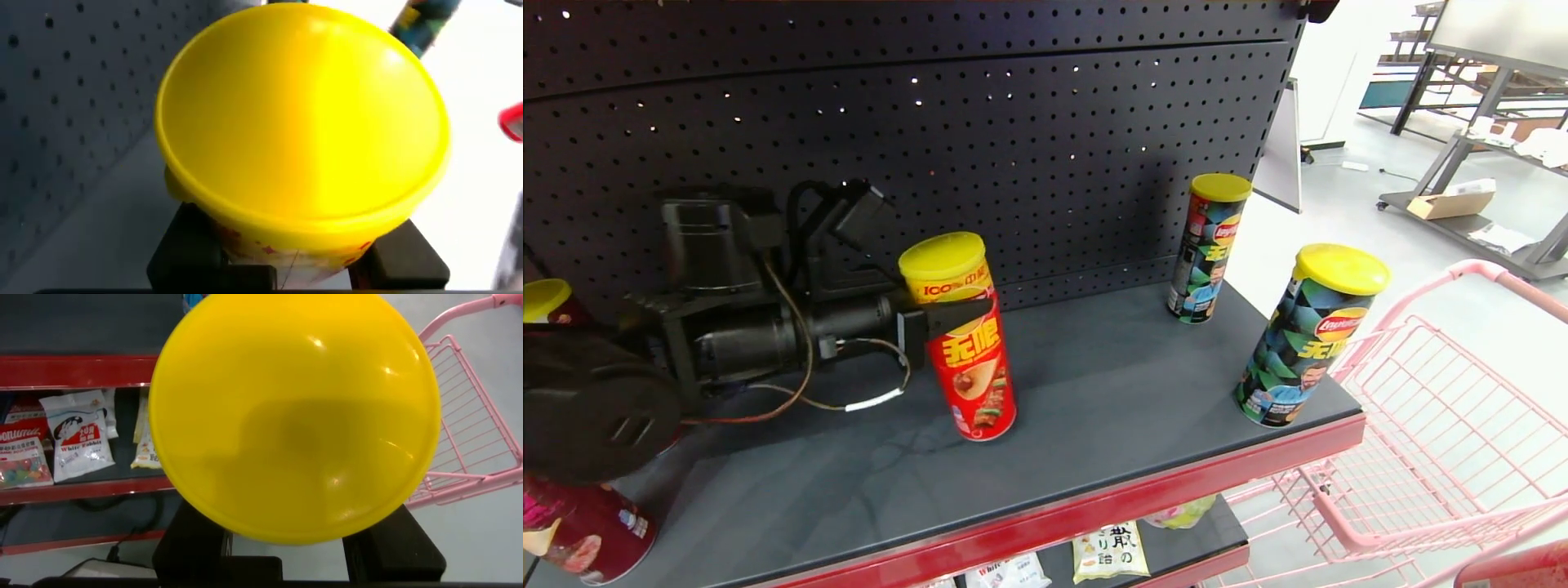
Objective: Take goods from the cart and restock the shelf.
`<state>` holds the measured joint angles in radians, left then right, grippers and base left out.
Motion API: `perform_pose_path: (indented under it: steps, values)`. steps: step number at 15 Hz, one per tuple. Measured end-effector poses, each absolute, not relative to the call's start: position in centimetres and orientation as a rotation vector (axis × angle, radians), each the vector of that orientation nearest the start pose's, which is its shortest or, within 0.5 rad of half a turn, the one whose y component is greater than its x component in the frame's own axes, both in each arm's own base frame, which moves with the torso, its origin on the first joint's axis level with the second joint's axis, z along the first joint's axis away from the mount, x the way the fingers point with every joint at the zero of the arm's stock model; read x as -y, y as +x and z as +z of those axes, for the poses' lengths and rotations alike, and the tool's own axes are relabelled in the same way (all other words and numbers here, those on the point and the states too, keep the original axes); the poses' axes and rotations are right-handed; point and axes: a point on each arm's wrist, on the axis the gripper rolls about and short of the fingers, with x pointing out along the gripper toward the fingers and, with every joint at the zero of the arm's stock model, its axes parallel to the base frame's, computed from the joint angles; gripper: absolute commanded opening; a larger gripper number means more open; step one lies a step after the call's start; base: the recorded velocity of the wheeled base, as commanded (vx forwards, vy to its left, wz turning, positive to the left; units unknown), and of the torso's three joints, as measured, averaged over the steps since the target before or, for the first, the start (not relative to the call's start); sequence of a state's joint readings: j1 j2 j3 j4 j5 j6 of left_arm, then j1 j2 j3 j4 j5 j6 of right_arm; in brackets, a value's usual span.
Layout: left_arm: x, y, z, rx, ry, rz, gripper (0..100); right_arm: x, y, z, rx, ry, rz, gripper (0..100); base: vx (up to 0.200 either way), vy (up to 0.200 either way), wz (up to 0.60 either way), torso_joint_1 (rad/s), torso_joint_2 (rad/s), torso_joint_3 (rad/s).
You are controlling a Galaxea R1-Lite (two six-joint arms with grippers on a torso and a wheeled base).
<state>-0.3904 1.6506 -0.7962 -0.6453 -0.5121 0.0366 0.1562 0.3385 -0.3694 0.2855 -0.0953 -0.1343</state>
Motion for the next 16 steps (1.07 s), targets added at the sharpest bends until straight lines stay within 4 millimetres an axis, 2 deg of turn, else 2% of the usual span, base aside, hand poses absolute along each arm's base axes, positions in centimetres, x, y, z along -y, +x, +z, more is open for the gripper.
perform_pose_path:
  steps: [2,7,16]
  values:
    - [11.2,24.6,19.6,-0.190,0.041,-0.910,0,0.4,-1.1,15.5,-0.248,-0.165,0.077,0,0.000,0.000,0.00,0.000,0.00,0.000]
    - [9.6,20.6,17.8,-0.197,0.141,-0.949,0,0.4,-1.1,15.8,-0.240,-0.164,0.076,0,0.000,0.000,0.00,0.000,0.00,0.000]
    - [9.1,19.3,16.5,-0.192,0.122,-0.959,0,0.4,-1.2,15.9,-0.234,-0.164,0.076,0,0.000,0.000,0.00,0.000,0.00,0.000]
